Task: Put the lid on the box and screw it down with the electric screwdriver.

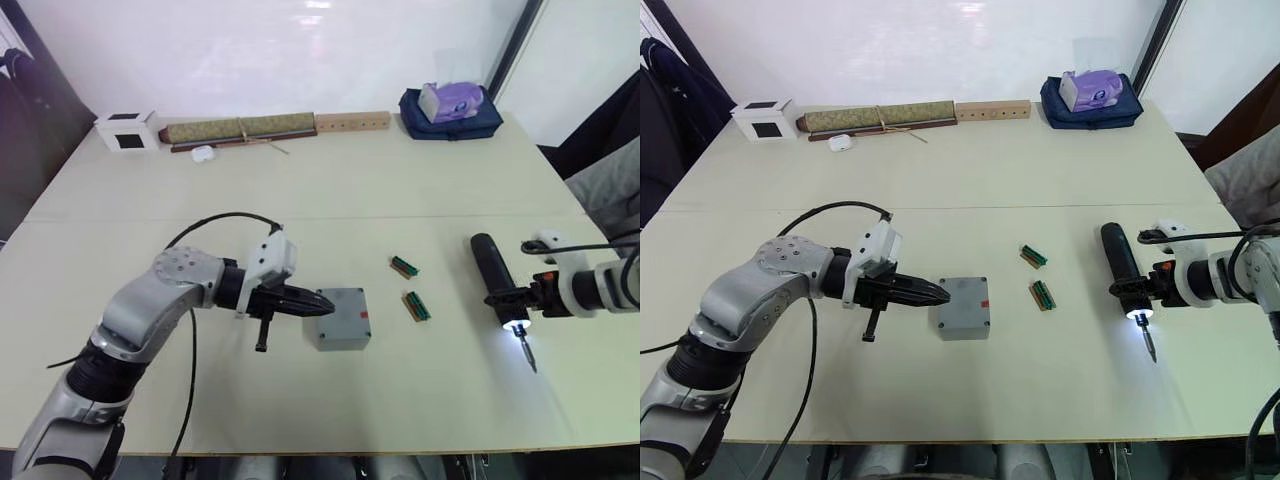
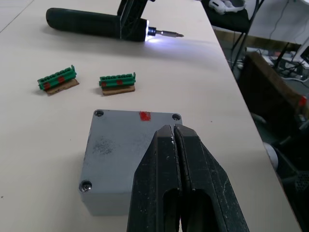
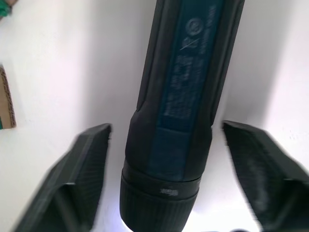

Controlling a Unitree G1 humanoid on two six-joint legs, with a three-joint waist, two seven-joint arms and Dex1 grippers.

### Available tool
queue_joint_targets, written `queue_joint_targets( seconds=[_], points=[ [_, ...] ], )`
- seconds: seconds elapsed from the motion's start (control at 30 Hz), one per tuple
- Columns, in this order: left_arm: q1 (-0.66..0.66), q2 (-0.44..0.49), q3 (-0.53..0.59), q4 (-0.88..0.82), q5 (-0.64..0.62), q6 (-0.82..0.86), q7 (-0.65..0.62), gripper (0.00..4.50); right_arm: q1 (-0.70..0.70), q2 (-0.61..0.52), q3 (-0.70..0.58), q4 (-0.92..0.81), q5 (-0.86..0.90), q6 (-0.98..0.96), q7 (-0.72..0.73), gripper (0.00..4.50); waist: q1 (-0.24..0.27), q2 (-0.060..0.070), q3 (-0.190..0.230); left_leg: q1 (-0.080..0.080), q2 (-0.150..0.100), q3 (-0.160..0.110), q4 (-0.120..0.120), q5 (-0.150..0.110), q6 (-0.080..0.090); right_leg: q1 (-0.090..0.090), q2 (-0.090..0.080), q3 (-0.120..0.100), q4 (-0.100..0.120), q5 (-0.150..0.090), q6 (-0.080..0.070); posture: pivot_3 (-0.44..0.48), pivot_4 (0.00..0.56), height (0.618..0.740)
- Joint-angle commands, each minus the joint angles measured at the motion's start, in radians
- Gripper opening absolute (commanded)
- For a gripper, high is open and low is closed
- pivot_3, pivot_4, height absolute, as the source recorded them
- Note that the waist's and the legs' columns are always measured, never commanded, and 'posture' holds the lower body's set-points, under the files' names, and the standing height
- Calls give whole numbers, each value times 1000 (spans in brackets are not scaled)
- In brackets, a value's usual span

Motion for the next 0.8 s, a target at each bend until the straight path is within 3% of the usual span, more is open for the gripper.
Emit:
queue_joint_targets(
  seconds=[0.03,0.17,0.3,0.4,0.53,0.67,0.8],
  points=[
    [-23,1,25,20,12,-31,7,0,20,-16,-7,-42,-57,-41,9,4465,1,0,0,0,0,0,0,0,0,0,0,0,0,0,0,0,150,740],
    [-22,13,59,47,-2,-18,17,0,-3,-23,-72,-77,-110,-142,-5,4465,0,0,0,0,0,0,0,0,0,0,-1,0,0,0,0,0,150,740],
    [-3,17,154,36,-79,85,85,0,30,37,-264,-229,-48,-276,19,4465,-4,1,0,0,0,0,0,0,0,-1,0,0,2,0,1,0,150,740],
    [76,83,247,-16,-143,191,117,0,179,134,-432,-467,44,-288,22,4465,-5,-1,-1,0,2,-3,-1,0,0,-1,2,0,2,0,0,0,150,740],
    [213,174,316,-80,-189,262,121,0,364,253,-576,-654,199,-227,25,4465,1,-2,-1,0,4,-8,-2,0,0,-1,2,-2,3,0,-1,0,150,740],
    [347,236,372,-133,-238,309,116,0,565,282,-617,-799,312,-188,69,4465,6,-2,-1,2,1,-8,0,0,0,4,-2,-2,1,0,0,0,150,740],
    [462,260,387,-192,-257,312,120,0,733,246,-590,-843,299,-209,132,4465,2,-3,-1,3,1,-7,1,0,0,6,-3,-2,0,0,0,0,150,740]
  ],
)
